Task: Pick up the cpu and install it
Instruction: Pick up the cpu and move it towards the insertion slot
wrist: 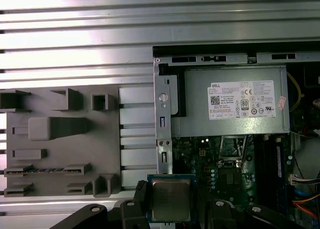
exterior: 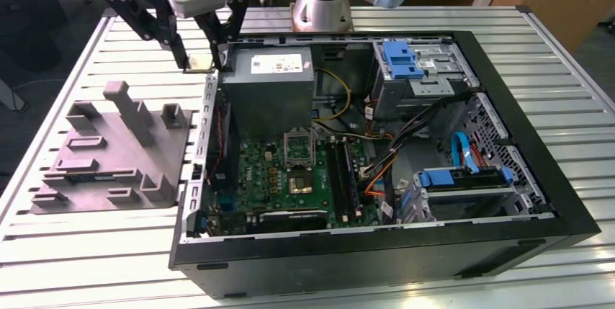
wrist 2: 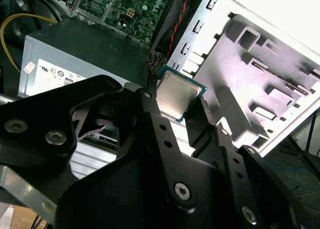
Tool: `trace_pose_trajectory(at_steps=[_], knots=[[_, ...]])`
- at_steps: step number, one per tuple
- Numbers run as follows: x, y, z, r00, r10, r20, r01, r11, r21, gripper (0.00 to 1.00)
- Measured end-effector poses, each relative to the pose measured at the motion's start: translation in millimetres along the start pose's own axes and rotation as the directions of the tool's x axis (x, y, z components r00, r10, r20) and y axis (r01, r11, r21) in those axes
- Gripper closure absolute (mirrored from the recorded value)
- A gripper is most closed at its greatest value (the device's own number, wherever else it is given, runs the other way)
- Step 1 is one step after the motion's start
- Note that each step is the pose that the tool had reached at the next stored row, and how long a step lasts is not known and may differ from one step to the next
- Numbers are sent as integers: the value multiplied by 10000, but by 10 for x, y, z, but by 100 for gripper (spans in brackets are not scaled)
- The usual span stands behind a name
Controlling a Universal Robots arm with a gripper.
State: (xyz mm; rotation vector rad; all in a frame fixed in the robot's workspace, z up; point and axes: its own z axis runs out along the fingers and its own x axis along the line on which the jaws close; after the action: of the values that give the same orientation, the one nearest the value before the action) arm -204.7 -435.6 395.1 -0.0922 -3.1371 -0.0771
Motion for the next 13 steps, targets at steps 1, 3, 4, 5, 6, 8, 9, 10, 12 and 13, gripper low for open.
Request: trace_pose_trajectory(at_steps=[1,3,4,5,6,8,9,10,12,13], knots=[[0,0,0,10000,0,0,0,10000,0,53],[0,0,0,10000,0,0,0,10000,0,53],[0,0,0,10000,0,0,0,10000,0,53],[-11,1,0,10000,0,0,0,10000,0,53],[-15,1,0,10000,0,0,0,10000,0,53],[-21,1,0,10000,0,0,0,10000,0,53],[-30,2,0,10000,0,0,0,10000,-1,53],[-30,2,0,10000,0,0,0,10000,0,53],[-30,2,0,10000,0,0,0,10000,-1,53],[-30,2,0,10000,0,0,0,10000,0,53]])
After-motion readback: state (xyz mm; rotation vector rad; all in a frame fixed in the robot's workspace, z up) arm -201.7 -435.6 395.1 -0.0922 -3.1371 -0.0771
